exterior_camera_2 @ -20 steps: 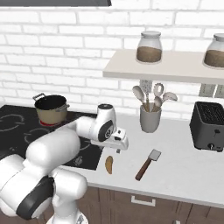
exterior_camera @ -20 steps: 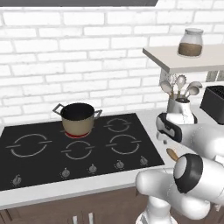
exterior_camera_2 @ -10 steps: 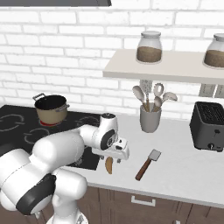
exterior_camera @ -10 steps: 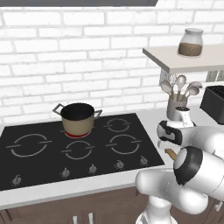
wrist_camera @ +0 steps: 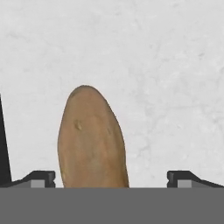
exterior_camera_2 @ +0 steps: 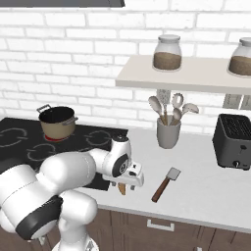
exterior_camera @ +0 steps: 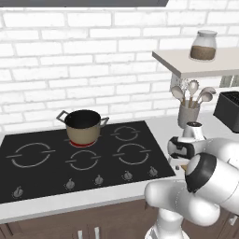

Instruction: Put the sweet potato and potato in the pot. Retrieve the spatula and lightly stir the vegetables in the pot.

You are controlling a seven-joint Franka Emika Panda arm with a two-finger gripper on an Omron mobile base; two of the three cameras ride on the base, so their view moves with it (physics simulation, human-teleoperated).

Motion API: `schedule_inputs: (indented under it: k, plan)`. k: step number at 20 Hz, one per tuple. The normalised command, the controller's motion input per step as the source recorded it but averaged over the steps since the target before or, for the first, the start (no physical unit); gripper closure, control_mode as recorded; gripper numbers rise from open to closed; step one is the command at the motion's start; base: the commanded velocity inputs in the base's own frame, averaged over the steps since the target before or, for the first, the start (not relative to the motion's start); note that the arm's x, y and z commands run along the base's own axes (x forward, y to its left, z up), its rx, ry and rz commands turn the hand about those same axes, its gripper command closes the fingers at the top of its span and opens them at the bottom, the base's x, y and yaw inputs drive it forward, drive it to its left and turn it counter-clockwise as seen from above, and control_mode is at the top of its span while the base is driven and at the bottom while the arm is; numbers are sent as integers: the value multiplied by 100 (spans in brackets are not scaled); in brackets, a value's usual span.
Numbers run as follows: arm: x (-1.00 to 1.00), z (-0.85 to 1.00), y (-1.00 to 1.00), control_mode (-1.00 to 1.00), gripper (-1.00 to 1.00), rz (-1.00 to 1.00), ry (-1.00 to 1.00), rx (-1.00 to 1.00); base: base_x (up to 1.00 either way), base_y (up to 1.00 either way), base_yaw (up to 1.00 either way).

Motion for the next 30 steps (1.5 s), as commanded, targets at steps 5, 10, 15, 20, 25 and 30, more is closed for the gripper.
schedule_inputs:
  k: [5,10,15,20,25,30]
  plan:
    - [13,-29,-10,-100,100,0,2,0,0,0,0]
    - [-1,-7,-1,-100,100,0,0,0,0,0,0]
    - [-14,11,0,-100,100,0,-2,0,0,0,0]
    - [-31,94,35,-100,100,2,-24,0,0,0,0]
    - [-7,100,77,-100,100,9,-26,0,0,0,0]
    - [1,100,92,-100,100,16,-15,0,0,0,0]
